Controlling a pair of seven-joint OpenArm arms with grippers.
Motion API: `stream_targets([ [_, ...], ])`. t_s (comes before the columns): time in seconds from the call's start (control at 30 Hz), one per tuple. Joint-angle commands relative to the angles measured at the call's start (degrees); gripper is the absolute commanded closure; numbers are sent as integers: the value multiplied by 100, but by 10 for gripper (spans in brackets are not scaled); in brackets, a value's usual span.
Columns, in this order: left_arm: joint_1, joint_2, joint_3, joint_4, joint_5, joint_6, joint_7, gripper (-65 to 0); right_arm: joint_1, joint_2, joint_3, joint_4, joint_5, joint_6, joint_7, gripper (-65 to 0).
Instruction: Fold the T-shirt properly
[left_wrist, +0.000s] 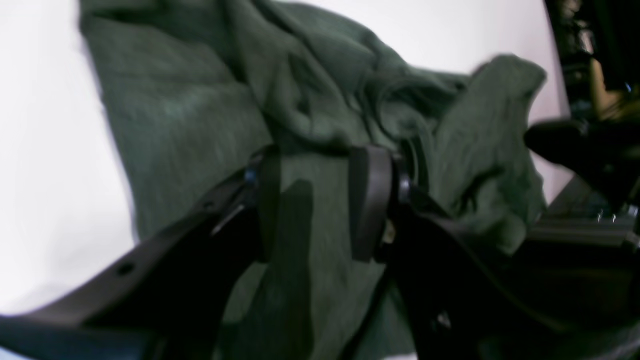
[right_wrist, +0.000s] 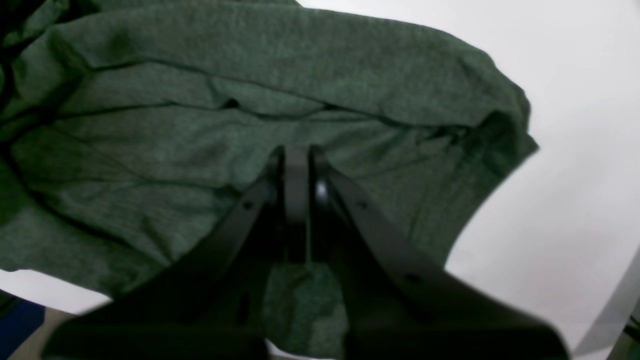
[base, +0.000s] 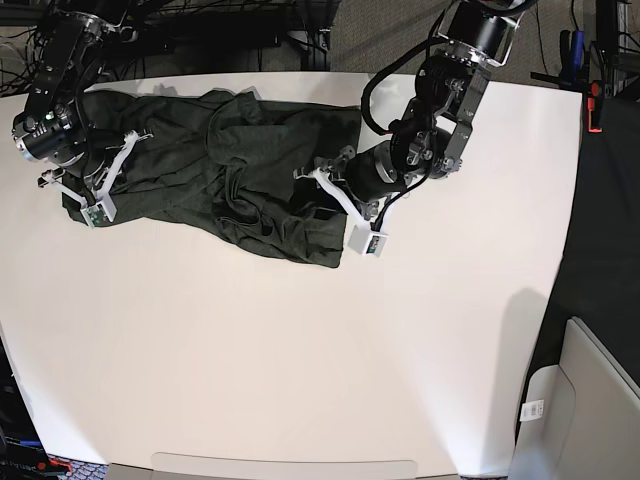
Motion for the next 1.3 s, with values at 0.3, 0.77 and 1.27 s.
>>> stream_targets([
  [0.3, -192, 214, 14, -72, -83, -78, -205, -227, 38, 76, 27, 94, 29, 10, 44, 0],
  [0.77, -385, 521, 14, -731, -83, -78, -777, -225, 38, 76, 133, 103, 29, 10, 44, 0],
  [1.27, -789, 1119, 427, -758, -83, -78, -838, -49, -14, 76, 590, 103, 38, 10, 36, 0],
])
